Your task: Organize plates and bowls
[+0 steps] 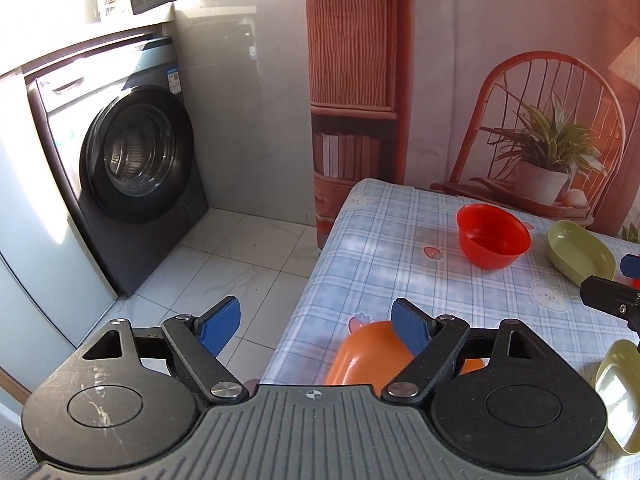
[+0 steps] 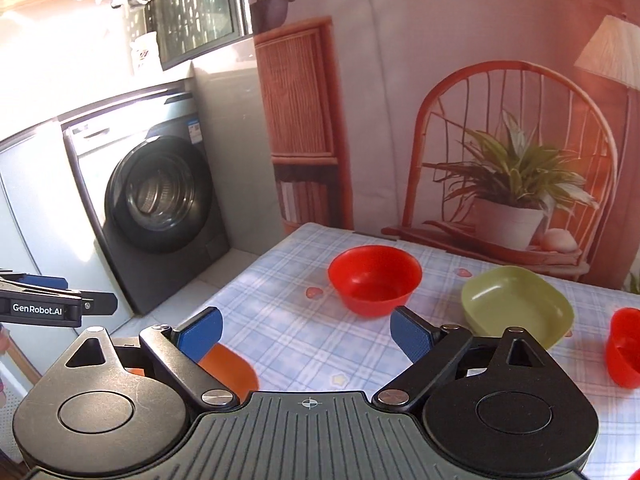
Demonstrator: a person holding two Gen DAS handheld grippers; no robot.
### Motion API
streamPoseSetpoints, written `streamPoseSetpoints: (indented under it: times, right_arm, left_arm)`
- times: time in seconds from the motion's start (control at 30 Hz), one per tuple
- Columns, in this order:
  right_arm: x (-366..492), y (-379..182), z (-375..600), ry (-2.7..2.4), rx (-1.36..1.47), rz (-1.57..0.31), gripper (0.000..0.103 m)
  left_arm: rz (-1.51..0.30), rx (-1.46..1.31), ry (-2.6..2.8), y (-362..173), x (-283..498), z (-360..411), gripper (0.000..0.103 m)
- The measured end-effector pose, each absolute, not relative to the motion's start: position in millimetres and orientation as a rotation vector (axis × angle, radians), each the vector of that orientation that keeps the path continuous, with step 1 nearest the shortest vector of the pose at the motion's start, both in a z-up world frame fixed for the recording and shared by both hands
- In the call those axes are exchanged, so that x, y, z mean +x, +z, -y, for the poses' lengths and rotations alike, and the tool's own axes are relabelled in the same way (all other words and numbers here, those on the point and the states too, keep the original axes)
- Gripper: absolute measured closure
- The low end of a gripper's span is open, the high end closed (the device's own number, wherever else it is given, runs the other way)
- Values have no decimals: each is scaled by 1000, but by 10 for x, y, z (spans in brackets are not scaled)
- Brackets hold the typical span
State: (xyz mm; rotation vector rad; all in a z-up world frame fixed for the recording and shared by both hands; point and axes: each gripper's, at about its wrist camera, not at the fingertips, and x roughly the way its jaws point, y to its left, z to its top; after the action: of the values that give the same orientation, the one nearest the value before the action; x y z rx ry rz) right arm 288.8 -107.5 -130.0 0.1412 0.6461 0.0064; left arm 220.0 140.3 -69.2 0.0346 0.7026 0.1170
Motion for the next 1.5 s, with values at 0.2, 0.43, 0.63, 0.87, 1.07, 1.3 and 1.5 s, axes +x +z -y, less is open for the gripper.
streamPoseSetpoints:
  times: [0.2, 0.43, 0.63, 0.87, 1.07, 1.3, 1.5]
  right_arm:
    - [3149, -1658, 781, 101, 126, -738, 34]
    - [3331, -2050, 665, 159, 116, -868, 59]
    - [3368, -2216, 681, 155, 140, -901, 73]
    - [3375, -2295, 710, 145, 152, -897, 87]
    - [3332, -2318, 694, 137, 158, -887, 93]
    - [3255, -2295, 721, 128, 213, -882, 94]
    - [3085, -2191, 741, 117, 235, -853, 94]
  left_arm:
    - [-807, -5, 79, -1065, 2210, -1517, 24]
    - [-899, -122, 90, -1472, 2215, -1704, 47]
    - [-904, -216, 109, -1604, 2171, -1783, 55]
    - [-892, -225, 88, -1675, 2143, -1678, 65]
    - [-870, -285, 123, -1678, 2096, -1706, 75]
    - [-825, -274, 105, -1666, 1991, -1622, 93]
    - [-839, -281, 111, -1643, 1934, -1579, 93]
